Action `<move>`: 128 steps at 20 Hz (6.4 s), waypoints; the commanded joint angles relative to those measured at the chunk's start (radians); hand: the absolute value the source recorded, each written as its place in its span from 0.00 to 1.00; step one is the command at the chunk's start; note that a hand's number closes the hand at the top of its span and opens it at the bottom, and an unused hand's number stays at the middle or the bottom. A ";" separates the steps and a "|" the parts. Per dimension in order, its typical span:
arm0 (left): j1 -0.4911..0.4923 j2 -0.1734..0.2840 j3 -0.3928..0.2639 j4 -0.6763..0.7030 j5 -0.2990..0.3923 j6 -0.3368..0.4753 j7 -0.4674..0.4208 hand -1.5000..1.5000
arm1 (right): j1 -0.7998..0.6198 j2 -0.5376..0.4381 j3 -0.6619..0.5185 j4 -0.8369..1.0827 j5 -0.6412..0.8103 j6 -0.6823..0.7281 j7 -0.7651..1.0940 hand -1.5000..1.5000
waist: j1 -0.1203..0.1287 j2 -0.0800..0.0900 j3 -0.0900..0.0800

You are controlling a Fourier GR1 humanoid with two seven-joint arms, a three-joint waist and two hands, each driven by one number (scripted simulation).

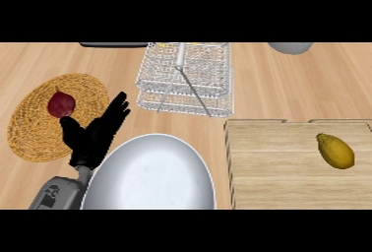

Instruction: Pick the lemon from the tray and place it in the tiered basket

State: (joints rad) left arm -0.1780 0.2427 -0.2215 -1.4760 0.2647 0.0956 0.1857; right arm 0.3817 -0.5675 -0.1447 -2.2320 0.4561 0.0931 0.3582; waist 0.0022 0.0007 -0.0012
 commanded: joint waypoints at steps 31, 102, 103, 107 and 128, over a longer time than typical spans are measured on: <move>0.026 -0.111 0.130 -0.002 -0.131 -0.113 0.020 0.50 | -0.100 0.297 -0.050 0.404 0.330 -0.064 -0.274 0.00 | -0.006 -0.001 0.001; -0.020 -0.125 0.197 -0.007 -0.159 -0.176 0.074 0.50 | -0.948 0.567 0.674 -0.086 0.863 0.355 0.983 1.00 | 0.014 -0.006 -0.004; 0.011 -0.152 0.171 0.012 -0.169 -0.176 0.048 0.50 | -0.972 0.567 0.671 -0.065 0.820 0.354 1.004 1.00 | 0.015 -0.005 -0.004; -0.044 -0.165 0.183 0.061 -0.172 -0.158 0.049 0.50 | -1.121 0.567 0.546 0.077 0.755 0.365 0.974 1.00 | 0.012 0.000 -0.005; -0.034 -0.181 0.145 -0.040 -0.184 -0.153 0.112 0.50 | -1.649 0.567 0.161 1.071 0.577 -0.148 0.740 1.00 | 0.043 0.007 0.000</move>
State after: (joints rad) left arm -0.2023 0.0831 -0.0555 -1.4806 0.0933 -0.0814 0.2598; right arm -1.2195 -0.0046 -0.0013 -1.3173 1.0671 0.1100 1.0375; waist 0.0429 0.0085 -0.0015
